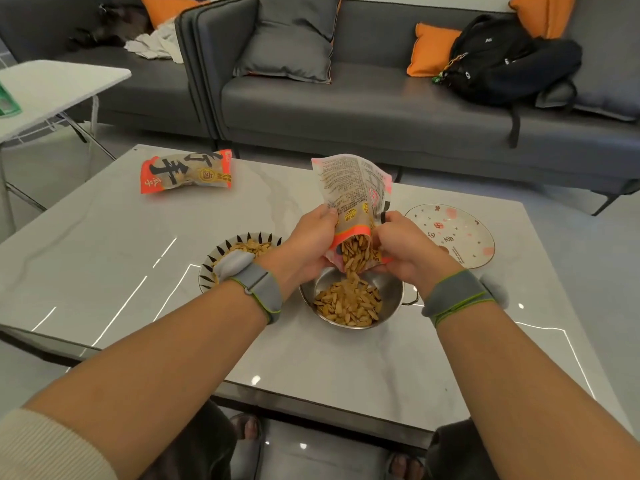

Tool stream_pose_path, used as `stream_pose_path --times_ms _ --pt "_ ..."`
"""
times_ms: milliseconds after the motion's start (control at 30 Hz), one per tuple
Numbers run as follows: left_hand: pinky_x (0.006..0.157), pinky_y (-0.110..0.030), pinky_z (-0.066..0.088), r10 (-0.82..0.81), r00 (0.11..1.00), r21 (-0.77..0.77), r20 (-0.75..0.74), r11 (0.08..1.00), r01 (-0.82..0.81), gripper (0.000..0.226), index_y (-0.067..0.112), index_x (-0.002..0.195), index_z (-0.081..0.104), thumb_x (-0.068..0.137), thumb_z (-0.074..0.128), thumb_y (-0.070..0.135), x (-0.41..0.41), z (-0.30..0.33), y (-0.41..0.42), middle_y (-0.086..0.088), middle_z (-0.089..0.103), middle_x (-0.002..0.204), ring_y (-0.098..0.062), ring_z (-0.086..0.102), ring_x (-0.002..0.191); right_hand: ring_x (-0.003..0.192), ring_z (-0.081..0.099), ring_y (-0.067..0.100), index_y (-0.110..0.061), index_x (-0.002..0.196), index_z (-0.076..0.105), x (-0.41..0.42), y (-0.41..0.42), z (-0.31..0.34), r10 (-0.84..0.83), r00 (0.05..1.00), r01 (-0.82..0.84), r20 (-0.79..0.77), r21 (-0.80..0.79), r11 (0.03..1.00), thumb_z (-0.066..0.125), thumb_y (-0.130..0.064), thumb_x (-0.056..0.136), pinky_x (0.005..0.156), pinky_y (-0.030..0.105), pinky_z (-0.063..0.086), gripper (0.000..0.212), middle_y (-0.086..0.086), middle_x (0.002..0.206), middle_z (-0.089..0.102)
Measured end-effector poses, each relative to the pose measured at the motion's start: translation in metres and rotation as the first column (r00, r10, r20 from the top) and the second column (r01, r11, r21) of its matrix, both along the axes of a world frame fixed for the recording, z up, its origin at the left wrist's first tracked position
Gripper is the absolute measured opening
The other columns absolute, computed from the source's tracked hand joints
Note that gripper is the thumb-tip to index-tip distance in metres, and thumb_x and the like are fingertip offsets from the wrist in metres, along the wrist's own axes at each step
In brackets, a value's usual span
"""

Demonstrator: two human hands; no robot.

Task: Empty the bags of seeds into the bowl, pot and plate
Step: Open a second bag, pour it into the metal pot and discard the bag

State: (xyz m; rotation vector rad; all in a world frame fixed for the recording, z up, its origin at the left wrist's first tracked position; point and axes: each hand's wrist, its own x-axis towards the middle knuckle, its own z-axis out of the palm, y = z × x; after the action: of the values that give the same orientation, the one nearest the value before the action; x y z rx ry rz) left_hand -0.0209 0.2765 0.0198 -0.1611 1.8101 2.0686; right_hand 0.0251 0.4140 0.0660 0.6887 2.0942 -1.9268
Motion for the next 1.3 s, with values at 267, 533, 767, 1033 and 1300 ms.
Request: stream_pose_path --times_ms 267,533,767,1033,1300 --pt "0.068 -0.049 0.063 -0.002 1.0 -0.032 0.013 0.999 0.002 0.031 0.02 0.125 0.062 0.117 0.034 0.031 -0.001 -0.001 -0.003 -0.018 0.074 0.108 -0.042 0.068 0.079 0.098 0.072 0.042 -0.01 0.139 0.044 -0.005 0.001 0.0 0.04 0.999 -0.039 0.01 -0.035 0.999 0.043 0.01 0.1 0.082 0.069 0.061 0.044 0.019 0.116 0.064" --pt "0.087 -0.07 0.06 0.003 1.0 -0.009 0.03 1.0 -0.002 0.031 0.023 0.128 0.063 0.117 0.035 0.029 0.004 0.005 -0.006 -0.013 0.077 0.119 -0.046 0.075 0.107 0.1 0.072 0.042 -0.012 0.139 0.043 0.0 0.003 0.0 0.052 0.999 -0.051 0.013 -0.051 0.997 0.041 0.012 0.099 0.084 0.067 0.062 0.047 0.018 0.118 0.063" --pt "0.08 -0.059 0.065 0.015 1.0 0.011 0.003 1.0 -0.015 0.032 0.017 0.13 0.062 0.117 0.034 0.026 0.007 0.008 -0.004 -0.011 0.077 0.111 -0.037 0.078 0.096 0.102 0.071 0.044 -0.013 0.142 0.042 0.004 0.0 -0.001 0.025 1.0 -0.026 -0.007 -0.065 0.998 0.041 0.013 0.098 0.084 0.069 0.061 0.051 0.02 0.121 0.062" --pt "0.092 -0.071 0.058 -0.011 1.0 0.014 0.015 1.0 0.011 0.033 0.018 0.138 0.058 0.118 0.033 0.027 0.008 0.012 -0.004 -0.015 0.075 0.122 -0.045 0.073 0.113 0.1 0.07 0.043 -0.014 0.137 0.042 0.008 0.003 0.003 0.024 1.0 -0.026 -0.018 -0.085 0.996 0.037 0.016 0.098 0.084 0.069 0.061 0.049 0.018 0.118 0.06" --pt "0.088 -0.059 0.059 -0.064 0.998 0.015 0.029 0.998 0.063 0.031 0.024 0.131 0.06 0.117 0.033 0.03 0.009 0.012 -0.003 -0.019 0.073 0.13 -0.045 0.071 0.11 0.106 0.07 0.044 -0.016 0.149 0.039 0.008 0.004 -0.001 -0.012 1.0 0.011 -0.015 -0.106 0.994 0.038 0.016 0.096 0.085 0.069 0.061 0.062 0.02 0.123 0.061"
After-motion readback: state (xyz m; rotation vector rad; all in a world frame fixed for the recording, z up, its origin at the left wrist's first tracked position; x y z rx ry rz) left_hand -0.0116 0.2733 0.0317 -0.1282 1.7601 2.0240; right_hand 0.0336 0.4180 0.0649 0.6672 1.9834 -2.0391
